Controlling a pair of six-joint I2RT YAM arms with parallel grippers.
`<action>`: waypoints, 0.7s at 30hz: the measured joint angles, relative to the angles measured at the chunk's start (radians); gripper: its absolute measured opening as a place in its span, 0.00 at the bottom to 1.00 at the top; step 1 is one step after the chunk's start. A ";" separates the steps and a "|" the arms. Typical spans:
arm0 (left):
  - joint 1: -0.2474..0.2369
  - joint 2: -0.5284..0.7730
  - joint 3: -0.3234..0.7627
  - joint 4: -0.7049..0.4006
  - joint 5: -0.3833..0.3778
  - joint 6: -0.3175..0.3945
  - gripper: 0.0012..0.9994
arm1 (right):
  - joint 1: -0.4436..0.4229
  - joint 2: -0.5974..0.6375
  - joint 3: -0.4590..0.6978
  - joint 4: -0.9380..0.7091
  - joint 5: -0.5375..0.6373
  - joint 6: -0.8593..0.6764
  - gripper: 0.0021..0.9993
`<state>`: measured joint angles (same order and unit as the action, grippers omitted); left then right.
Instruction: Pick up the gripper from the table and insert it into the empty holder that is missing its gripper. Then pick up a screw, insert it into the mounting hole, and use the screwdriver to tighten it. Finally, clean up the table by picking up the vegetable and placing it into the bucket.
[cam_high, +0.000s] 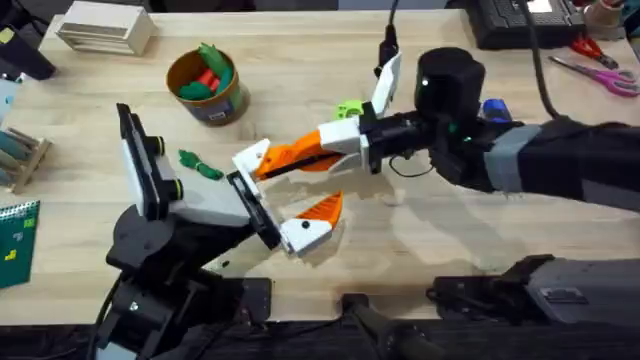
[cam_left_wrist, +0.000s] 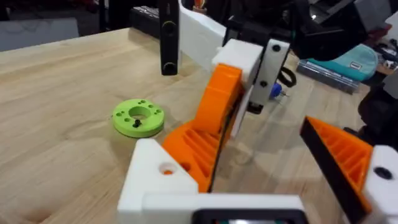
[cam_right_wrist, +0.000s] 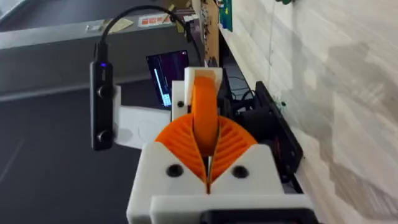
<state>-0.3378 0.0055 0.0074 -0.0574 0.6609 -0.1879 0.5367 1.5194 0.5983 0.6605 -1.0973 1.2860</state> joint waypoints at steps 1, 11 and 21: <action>0.000 0.000 0.000 0.000 0.000 0.000 0.99 | 0.003 0.010 0.009 0.000 -0.001 0.000 0.01; 0.004 0.000 0.000 0.000 -0.029 -0.001 0.99 | 0.020 0.093 0.084 -0.002 -0.012 -0.004 0.01; 0.010 0.000 0.000 0.000 -0.057 -0.004 0.99 | 0.028 0.124 0.116 -0.002 0.007 -0.007 0.01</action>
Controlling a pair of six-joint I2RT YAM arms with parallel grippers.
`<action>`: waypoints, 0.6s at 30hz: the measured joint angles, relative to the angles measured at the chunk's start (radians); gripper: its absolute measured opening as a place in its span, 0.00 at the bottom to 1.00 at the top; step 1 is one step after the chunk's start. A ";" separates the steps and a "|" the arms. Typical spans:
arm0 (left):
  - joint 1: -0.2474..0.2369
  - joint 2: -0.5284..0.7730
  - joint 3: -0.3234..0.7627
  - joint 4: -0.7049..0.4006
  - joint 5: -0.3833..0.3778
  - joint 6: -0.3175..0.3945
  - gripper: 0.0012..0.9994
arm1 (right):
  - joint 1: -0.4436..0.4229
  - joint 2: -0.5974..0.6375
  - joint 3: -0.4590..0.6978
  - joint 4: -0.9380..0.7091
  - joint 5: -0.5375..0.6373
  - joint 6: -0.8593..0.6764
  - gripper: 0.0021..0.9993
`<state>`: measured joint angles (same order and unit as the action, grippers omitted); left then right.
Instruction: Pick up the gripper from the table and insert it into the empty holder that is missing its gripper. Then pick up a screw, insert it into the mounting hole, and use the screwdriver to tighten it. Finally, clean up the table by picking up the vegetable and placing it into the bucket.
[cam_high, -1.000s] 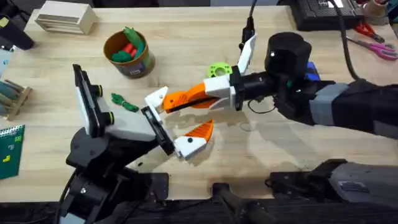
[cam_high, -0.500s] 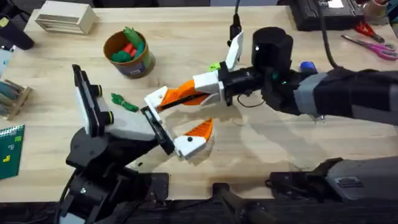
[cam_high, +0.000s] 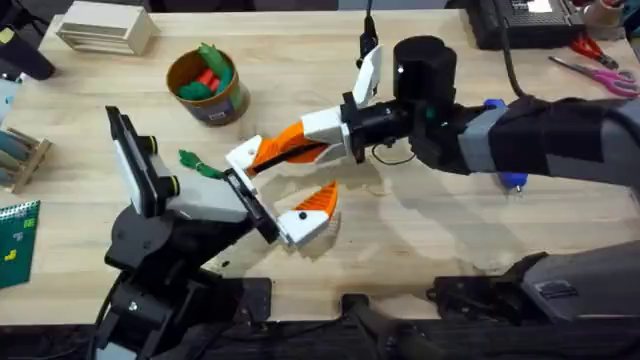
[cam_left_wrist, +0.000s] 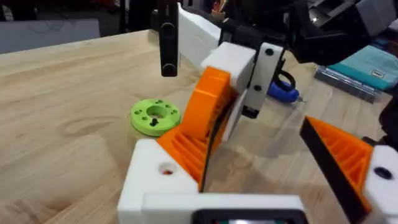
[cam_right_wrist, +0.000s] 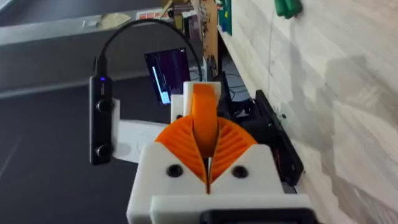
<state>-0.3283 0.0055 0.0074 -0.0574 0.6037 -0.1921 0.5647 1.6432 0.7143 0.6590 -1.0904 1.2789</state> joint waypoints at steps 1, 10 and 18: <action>0.000 0.000 0.000 0.000 -0.002 0.000 0.99 | 0.001 0.000 0.000 0.000 0.003 0.000 0.01; 0.000 0.000 0.000 0.000 -0.022 -0.007 0.99 | 0.011 0.000 0.003 0.003 0.064 0.000 0.01; 0.002 0.000 0.000 0.000 -0.028 -0.011 0.99 | 0.017 0.000 0.003 0.005 0.111 0.000 0.01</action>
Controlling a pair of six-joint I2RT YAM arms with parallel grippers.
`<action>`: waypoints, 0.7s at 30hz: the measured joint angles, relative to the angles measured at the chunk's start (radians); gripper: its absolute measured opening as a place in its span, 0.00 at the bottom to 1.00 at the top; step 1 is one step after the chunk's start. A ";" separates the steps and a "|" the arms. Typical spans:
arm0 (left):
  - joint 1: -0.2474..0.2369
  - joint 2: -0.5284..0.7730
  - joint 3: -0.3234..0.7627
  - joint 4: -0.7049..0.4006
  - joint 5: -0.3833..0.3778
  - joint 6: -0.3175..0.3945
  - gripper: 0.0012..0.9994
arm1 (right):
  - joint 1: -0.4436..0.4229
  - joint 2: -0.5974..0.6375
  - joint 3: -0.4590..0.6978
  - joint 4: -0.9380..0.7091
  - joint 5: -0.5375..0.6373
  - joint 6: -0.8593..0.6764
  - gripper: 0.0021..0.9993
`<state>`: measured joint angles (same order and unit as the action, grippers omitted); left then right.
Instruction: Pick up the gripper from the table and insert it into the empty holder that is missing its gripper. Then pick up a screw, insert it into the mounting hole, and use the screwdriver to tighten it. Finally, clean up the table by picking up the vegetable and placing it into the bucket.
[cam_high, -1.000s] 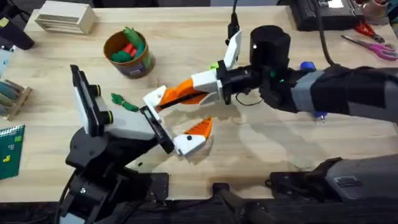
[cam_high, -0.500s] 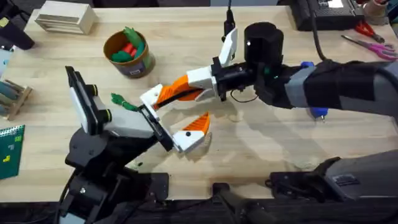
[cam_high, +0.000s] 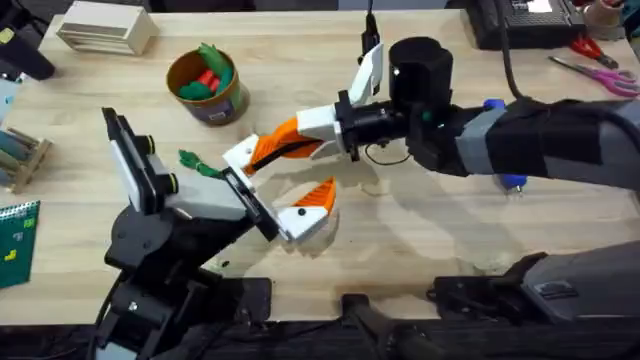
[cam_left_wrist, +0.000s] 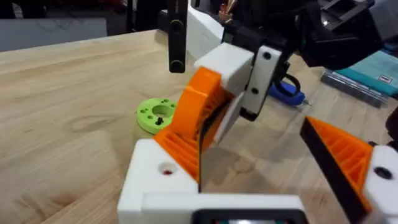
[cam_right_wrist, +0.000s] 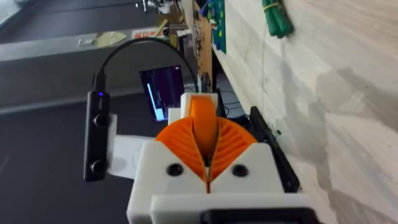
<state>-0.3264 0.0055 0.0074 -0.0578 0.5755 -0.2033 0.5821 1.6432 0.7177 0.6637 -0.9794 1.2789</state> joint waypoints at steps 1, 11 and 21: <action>0.000 0.000 0.000 0.000 0.000 0.000 0.99 | 0.000 0.000 0.000 0.001 0.009 0.000 0.01; 0.000 0.000 0.000 0.001 0.008 -0.002 0.99 | -0.006 0.000 0.000 0.011 0.014 -0.031 0.01; 0.004 0.000 0.000 0.000 -0.014 -0.004 0.99 | 0.021 0.000 0.000 0.020 0.058 -0.045 0.01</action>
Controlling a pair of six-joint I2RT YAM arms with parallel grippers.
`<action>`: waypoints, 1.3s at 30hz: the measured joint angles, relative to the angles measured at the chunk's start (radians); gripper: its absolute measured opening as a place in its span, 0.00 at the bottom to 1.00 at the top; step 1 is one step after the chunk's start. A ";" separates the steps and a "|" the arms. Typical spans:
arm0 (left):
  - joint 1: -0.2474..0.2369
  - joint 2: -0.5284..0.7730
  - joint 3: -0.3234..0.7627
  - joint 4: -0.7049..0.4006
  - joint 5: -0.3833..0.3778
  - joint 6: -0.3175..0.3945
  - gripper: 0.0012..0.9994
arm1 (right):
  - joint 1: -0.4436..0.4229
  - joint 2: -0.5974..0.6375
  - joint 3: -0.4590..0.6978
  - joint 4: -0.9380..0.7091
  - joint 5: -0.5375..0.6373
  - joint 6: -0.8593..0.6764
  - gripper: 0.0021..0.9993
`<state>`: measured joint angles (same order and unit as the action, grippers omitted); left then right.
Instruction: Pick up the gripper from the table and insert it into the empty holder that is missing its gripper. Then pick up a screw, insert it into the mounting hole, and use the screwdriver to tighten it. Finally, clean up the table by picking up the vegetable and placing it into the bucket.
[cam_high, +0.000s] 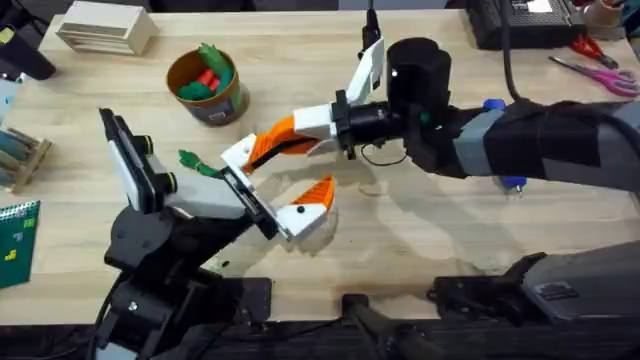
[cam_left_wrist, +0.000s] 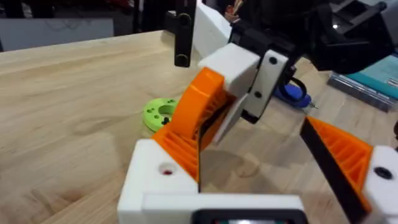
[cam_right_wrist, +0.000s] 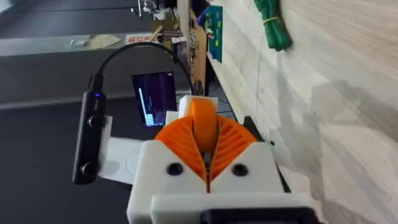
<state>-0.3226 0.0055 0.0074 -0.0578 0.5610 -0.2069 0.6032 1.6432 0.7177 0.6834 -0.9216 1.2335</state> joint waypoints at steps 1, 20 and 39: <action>0.001 0.000 0.000 0.000 -0.004 0.000 0.99 | 0.005 0.000 0.000 0.002 0.009 0.000 0.01; 0.007 0.002 0.000 0.000 -0.015 -0.010 0.99 | 0.024 0.000 0.005 -0.006 0.035 -0.023 0.01; 0.007 0.002 0.000 -0.001 -0.059 -0.010 0.99 | 0.077 0.000 0.005 0.032 0.160 -0.031 0.01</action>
<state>-0.3153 0.0074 0.0074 -0.0586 0.5017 -0.2169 0.6801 1.6429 0.7231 0.7151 -0.7613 1.2026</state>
